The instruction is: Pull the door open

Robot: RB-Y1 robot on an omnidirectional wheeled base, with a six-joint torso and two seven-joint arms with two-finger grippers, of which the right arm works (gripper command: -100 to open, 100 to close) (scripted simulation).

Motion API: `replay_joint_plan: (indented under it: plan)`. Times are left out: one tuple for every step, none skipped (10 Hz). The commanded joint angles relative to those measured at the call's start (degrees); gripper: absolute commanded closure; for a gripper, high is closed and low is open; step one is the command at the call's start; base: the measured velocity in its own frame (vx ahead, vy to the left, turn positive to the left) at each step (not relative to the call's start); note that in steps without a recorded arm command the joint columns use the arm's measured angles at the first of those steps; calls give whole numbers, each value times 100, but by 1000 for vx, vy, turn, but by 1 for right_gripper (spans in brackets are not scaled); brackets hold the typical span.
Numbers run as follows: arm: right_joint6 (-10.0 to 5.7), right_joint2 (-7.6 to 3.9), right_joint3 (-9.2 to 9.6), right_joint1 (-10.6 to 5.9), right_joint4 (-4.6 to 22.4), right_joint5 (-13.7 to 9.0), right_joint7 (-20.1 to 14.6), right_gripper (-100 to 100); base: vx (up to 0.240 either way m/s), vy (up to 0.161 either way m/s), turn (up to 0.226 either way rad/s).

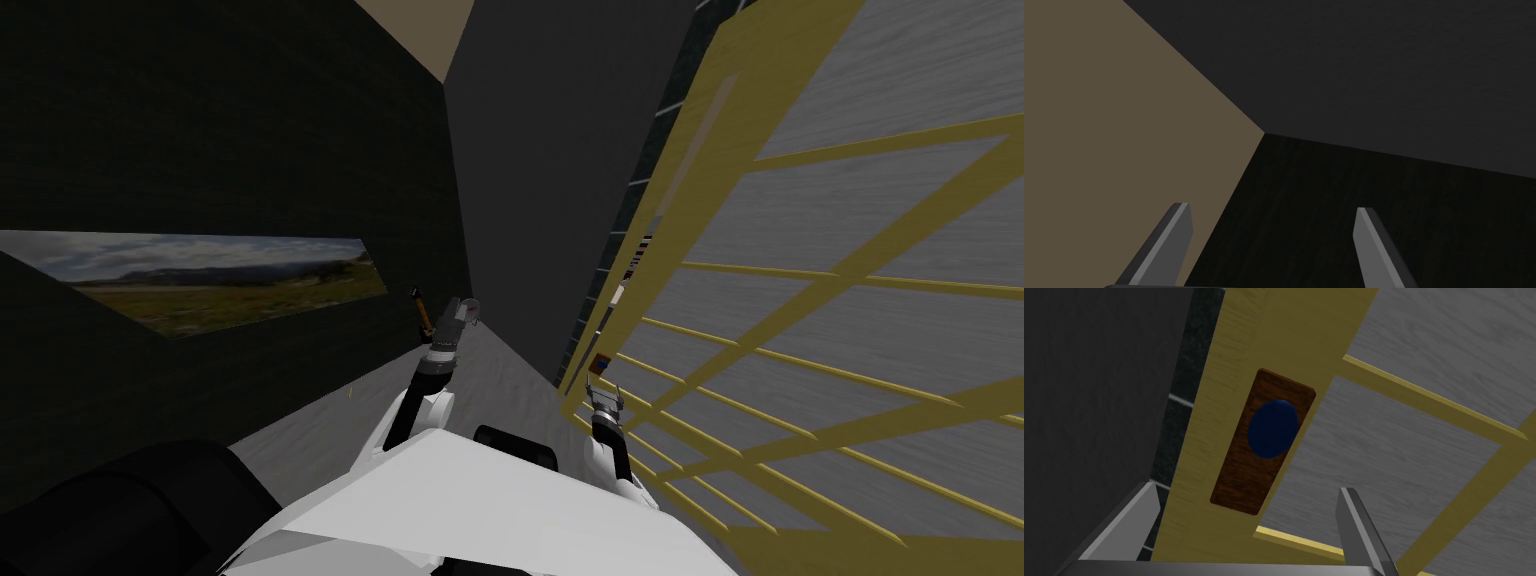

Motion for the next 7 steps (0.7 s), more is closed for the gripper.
replay_joint_plan:
  plan:
    - [11, 8, 26, -38, 8, -99, -286, -100, -71, -12, 71]
    - [11, 8, 26, -38, 8, -99, -360, -100, -57, -11, 23]
    - [23, 14, 40, -55, 0, -158, -553, -100, -49, -15, 28]
    - [34, 20, 54, -71, -7, -216, -712, -100, -64, -12, 66]
    - [45, 25, 68, -87, -14, -271, -875, -100, -81, -24, 62]
    - [45, 25, 68, -87, -14, -271, -916, -100, -55, -17, 11]
    - [54, 30, 79, -100, -20, -316, -1056, -100, -42, -7, 23]
